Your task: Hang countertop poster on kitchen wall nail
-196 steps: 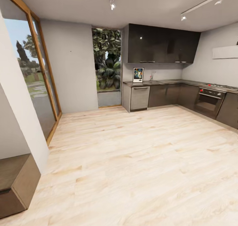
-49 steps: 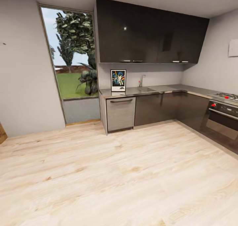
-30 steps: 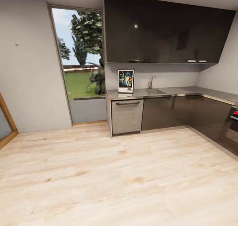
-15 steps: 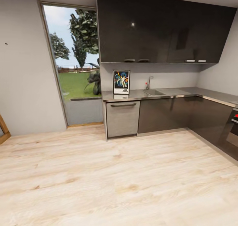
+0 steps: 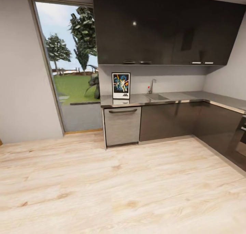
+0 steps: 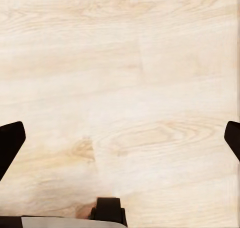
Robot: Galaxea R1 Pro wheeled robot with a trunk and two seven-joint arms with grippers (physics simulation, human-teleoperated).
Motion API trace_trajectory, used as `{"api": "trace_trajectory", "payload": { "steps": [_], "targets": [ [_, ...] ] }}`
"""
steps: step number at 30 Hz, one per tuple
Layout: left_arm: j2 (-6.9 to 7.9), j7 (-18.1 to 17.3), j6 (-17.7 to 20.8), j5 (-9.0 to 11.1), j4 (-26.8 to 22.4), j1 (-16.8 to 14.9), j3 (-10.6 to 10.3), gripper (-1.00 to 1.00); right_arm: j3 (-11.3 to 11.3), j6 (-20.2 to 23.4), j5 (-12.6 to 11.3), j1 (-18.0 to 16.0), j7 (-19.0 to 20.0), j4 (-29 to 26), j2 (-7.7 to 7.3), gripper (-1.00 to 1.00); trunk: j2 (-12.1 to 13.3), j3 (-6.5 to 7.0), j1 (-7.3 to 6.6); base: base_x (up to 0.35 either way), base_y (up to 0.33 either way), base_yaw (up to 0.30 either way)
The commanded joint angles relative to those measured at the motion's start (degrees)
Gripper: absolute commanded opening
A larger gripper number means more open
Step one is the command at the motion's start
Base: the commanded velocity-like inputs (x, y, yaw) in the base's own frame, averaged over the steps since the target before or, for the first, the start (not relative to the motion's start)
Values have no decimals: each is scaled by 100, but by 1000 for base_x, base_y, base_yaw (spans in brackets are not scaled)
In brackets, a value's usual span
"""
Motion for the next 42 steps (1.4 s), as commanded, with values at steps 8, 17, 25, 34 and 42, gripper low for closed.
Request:
{"api": "trace_trajectory", "payload": {
  "steps": [8,17,25,34,42],
  "targets": [
    [-1,1,-9,-4,-7,2,7,100,3,-22,23,-4,3,5,12,100,-2,-5,3,316,-101,0],
    [-1,1,-9,-4,-8,2,7,100,-2,-25,23,-4,-4,4,22,100,-2,-5,3,332,-7,152],
    [-1,1,-9,-4,-7,2,7,100,-5,-25,23,-4,-5,4,18,100,-2,-5,3,333,-50,251],
    [-1,1,-9,-4,-7,2,7,100,1,-16,23,-4,-3,4,25,100,-2,-5,3,333,-92,30],
    [-1,1,-9,-3,-7,2,7,100,-2,-24,23,-4,0,8,24,100,-2,-5,3,333,-98,0]
  ]
}}
